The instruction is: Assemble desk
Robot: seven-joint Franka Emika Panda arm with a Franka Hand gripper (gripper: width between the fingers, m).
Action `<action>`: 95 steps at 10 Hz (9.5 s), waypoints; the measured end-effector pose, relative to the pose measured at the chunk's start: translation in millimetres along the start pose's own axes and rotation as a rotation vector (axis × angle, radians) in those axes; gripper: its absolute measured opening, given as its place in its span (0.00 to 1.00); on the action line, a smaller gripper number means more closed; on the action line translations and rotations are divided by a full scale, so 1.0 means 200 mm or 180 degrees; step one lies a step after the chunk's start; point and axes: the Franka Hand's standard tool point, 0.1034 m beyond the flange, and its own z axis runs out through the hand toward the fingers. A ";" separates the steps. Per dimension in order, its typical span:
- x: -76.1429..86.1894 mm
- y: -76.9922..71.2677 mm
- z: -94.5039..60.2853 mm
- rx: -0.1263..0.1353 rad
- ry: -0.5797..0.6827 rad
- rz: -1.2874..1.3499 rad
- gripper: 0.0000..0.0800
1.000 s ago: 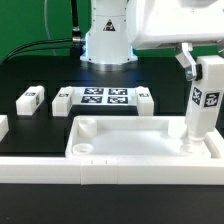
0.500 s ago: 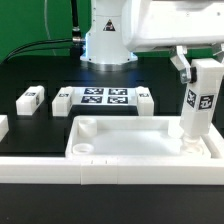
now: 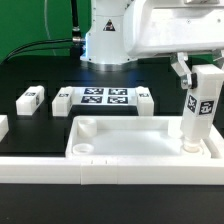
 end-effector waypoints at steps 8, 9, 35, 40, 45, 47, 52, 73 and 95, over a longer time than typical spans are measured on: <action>-0.04 -0.04 0.04 -0.0005 0.0097 -0.0036 0.36; -0.05 -0.04 0.04 -0.0012 0.0125 -0.0036 0.36; -0.02 -0.03 -0.04 0.0194 -0.1844 0.0184 0.81; -0.01 -0.03 -0.02 0.0230 -0.1745 -0.0011 0.65; -0.01 -0.03 -0.01 0.0224 -0.1749 0.0018 0.36; -0.01 -0.03 -0.01 0.0186 -0.1748 0.0167 0.36; 0.00 -0.04 0.00 -0.0266 -0.1611 0.2058 0.36; 0.01 -0.08 0.02 -0.0111 -0.1556 0.2130 0.81; 0.01 -0.01 0.03 -0.0188 -0.1400 0.2730 0.36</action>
Offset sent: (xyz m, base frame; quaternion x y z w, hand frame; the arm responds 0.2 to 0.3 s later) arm 0.0009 0.0055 -0.0046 0.0097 0.0034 -0.0014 0.9999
